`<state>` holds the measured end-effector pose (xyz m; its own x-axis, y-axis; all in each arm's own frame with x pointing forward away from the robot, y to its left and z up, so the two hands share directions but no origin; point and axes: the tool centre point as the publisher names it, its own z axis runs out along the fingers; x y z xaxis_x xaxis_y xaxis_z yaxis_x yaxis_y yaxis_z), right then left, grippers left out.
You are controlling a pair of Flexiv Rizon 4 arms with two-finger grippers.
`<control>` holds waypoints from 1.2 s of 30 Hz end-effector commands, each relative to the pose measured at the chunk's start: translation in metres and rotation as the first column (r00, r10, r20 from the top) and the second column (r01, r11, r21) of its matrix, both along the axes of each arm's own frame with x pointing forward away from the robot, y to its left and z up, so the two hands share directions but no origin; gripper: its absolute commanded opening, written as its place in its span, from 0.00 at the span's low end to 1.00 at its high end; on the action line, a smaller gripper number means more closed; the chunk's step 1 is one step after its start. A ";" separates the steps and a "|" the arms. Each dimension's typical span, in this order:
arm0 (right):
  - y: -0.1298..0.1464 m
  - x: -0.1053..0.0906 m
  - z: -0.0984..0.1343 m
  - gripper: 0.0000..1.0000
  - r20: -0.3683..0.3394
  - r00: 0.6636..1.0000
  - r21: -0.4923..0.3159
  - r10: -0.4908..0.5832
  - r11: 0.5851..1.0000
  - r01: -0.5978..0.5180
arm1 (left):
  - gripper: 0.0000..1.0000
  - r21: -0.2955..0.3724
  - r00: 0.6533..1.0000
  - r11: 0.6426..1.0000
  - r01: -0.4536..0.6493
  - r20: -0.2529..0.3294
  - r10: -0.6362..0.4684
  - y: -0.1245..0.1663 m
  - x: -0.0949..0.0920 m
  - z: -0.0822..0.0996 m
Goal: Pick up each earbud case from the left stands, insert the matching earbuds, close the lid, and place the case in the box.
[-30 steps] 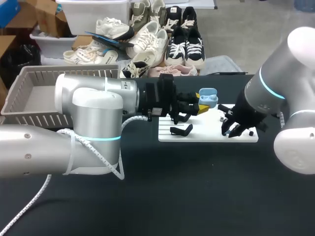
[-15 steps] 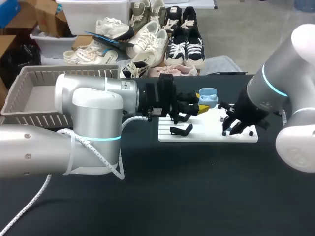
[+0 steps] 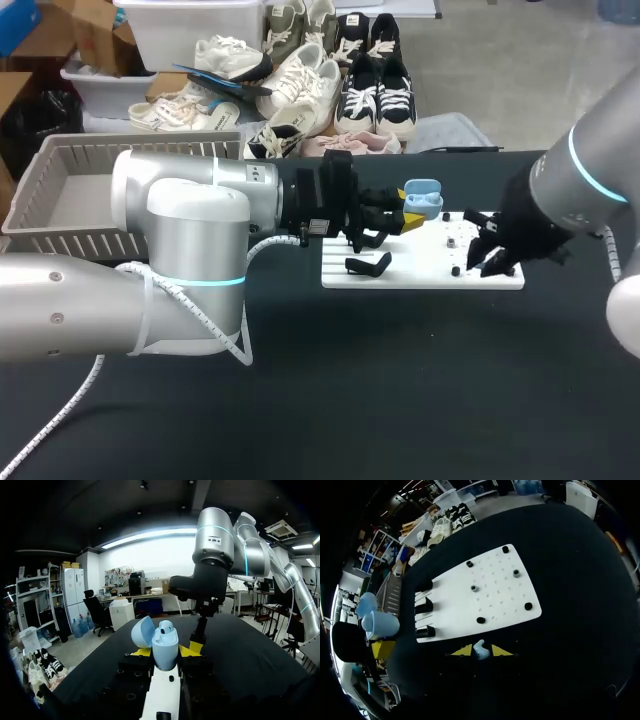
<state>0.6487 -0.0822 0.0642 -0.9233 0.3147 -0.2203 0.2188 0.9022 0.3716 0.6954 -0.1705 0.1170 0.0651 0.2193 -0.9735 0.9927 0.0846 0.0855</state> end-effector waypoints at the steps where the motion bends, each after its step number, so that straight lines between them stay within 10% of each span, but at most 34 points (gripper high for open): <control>1: -0.007 -0.030 0.024 0.00 0.035 0.999 -0.025 0.024 0.999 -0.023 | 0.00 -0.004 1.000 1.000 -0.003 0.002 0.003 0.000 0.000 -0.001; 20: 0.006 -0.090 0.071 0.00 -0.006 0.907 -0.227 0.422 0.882 -0.412 | 0.00 -0.004 1.000 1.000 -0.003 0.002 0.003 0.000 0.000 -0.001; 36: 0.047 -0.073 0.126 0.00 -0.009 0.831 -0.311 0.556 0.789 -0.531 | 0.00 -0.004 1.000 1.000 -0.003 0.002 0.003 0.000 0.000 -0.001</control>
